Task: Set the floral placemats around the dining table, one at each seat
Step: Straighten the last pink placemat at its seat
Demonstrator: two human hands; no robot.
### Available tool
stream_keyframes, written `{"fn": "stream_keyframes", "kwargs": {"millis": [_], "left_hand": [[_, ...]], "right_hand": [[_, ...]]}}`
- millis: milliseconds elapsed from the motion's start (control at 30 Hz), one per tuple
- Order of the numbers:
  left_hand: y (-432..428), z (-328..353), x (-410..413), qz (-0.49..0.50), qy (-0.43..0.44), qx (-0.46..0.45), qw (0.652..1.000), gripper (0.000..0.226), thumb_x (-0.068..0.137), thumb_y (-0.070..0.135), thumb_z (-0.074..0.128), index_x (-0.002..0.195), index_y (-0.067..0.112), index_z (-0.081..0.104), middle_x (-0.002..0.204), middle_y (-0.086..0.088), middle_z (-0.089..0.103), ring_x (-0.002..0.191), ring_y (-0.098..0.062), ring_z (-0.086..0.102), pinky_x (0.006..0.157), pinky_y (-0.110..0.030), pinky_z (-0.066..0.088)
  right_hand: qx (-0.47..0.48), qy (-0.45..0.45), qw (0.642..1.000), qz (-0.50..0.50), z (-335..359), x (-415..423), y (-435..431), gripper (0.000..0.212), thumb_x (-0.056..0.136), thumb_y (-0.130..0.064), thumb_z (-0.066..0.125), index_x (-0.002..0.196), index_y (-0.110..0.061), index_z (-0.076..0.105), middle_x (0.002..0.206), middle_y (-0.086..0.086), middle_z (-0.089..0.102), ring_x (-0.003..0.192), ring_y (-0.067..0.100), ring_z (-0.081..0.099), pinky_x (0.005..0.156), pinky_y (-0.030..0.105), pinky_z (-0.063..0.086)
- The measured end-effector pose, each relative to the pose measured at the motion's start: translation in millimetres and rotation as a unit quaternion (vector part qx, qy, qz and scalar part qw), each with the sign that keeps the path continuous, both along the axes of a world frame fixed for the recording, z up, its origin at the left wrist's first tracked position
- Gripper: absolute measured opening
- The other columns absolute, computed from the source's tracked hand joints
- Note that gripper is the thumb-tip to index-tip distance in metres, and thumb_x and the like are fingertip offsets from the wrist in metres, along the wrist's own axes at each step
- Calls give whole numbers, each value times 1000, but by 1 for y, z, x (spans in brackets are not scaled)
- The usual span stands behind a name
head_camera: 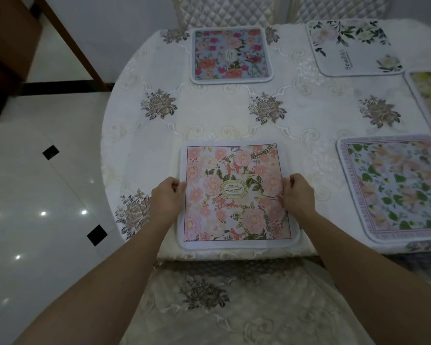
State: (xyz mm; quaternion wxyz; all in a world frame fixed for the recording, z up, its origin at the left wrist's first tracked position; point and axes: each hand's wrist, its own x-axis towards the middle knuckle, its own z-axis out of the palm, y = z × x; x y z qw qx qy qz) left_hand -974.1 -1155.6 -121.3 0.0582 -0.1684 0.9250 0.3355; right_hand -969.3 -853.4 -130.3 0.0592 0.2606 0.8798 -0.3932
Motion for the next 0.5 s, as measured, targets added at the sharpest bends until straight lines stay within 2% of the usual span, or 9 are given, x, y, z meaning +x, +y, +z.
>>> {"fn": "stream_keyframes", "kwargs": {"millis": [67,233,367,500], "left_hand": [[-1,2,0,-8,2,-9,1000,26,97,32,58,87,8,63,76,-3,62,68,-18,54,56,-26,35],[-3,6,-1,-38,-11,-43,998,25,97,33,57,89,10,63,76,-4,64,69,-22,59,59,-29,40],[-5,6,-4,-85,-45,-147,985,28,97,40,51,90,14,58,76,-2,62,72,-24,60,59,-31,46],[-4,3,-9,-121,-86,-224,963,33,92,46,46,90,13,51,85,-5,60,77,-27,57,61,-33,46]], "right_hand": [[-4,-11,1000,-5,1,0,0,21,99,-33,47,95,-14,52,85,7,62,76,30,66,72,49,56],[3,-31,999,-6,4,-1,2,15,94,-32,53,102,-19,50,90,5,64,77,28,67,74,47,57],[54,-44,998,8,2,-2,4,20,96,-28,54,108,-13,51,96,8,61,83,25,57,70,35,46],[135,-15,990,26,0,3,4,30,92,-26,60,116,-9,51,111,16,55,94,30,53,71,37,43]]}}
